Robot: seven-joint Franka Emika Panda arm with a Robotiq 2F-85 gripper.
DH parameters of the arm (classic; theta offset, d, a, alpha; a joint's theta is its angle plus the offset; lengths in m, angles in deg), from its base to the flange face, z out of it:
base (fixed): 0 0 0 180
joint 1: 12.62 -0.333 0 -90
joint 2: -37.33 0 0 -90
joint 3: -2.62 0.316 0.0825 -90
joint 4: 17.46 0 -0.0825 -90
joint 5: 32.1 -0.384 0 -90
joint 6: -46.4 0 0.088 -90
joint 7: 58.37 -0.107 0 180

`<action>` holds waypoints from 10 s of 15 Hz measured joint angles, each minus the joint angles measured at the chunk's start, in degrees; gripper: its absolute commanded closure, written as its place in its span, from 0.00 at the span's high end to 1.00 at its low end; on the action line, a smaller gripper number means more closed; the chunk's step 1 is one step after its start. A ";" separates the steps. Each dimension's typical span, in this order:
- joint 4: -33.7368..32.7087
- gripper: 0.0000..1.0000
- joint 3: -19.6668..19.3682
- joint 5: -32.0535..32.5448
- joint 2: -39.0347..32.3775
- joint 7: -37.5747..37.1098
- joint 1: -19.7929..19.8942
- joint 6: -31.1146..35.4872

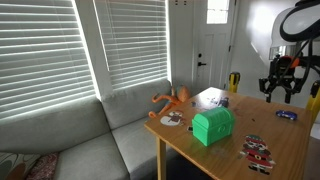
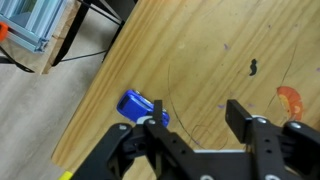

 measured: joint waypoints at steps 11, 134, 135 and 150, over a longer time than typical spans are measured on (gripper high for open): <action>-0.04 1.00 -0.30 9.02 -1.84 18.86 0.69 -0.03; 2.83 0.11 2.75 13.60 -7.46 -4.87 -2.92 29.04; 2.51 0.11 2.46 11.21 -7.46 -4.86 -2.81 27.12; -2.19 0.75 -1.48 -4.83 -11.38 -4.47 -0.68 14.68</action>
